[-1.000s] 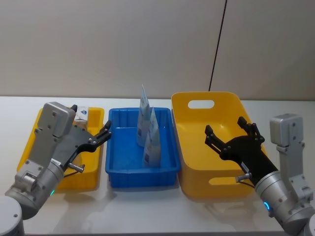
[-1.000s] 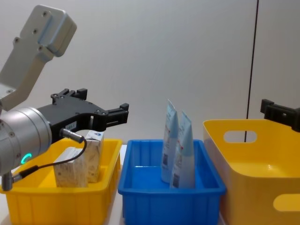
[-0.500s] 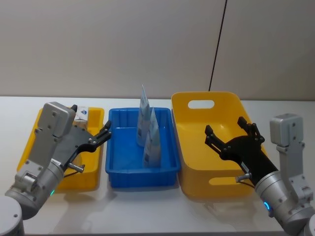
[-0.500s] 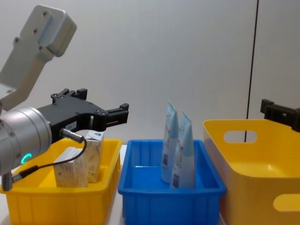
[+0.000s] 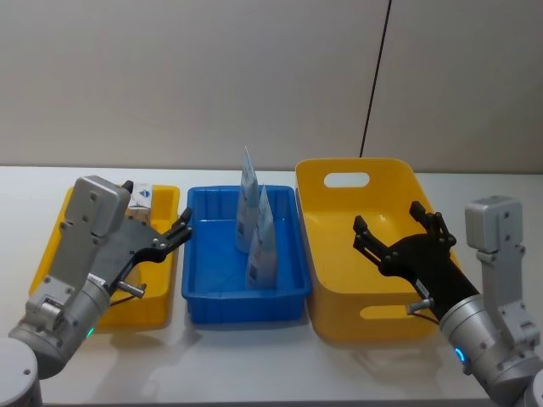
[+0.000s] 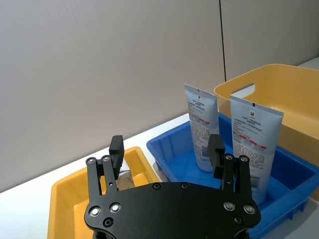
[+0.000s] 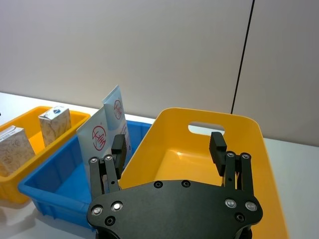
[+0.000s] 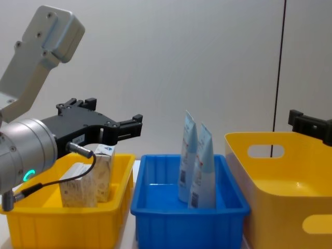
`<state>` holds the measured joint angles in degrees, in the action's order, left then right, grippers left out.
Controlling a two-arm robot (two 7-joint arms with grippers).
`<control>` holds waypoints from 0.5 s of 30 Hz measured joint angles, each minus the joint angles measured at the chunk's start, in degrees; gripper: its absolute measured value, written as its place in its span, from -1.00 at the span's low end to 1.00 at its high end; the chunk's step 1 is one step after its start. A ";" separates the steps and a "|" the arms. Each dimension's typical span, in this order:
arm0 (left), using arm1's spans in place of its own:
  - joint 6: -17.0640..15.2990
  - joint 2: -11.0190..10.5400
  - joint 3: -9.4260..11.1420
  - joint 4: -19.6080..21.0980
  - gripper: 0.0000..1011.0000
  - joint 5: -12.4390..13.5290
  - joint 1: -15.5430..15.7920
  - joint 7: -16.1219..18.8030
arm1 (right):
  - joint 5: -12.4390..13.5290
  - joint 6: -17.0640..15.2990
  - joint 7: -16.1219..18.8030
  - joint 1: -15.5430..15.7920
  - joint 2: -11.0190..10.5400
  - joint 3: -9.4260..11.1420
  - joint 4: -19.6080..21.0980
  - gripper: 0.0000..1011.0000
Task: Bimanual collaborative sorting of washing and personal care products
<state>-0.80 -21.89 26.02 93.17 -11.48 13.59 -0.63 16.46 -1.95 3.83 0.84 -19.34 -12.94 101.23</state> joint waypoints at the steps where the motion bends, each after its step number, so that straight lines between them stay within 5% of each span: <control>1: 0.00 0.00 0.00 0.00 0.98 0.00 0.00 0.00 | 0.00 0.00 0.00 0.00 0.00 0.00 0.00 0.98; 15: 0.00 0.00 0.00 0.00 0.98 0.00 0.00 0.00 | 0.00 0.00 0.00 0.00 0.00 0.00 0.00 0.98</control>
<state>-0.79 -21.89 26.02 93.18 -11.48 13.59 -0.63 16.47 -1.95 3.83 0.84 -19.34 -12.94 101.23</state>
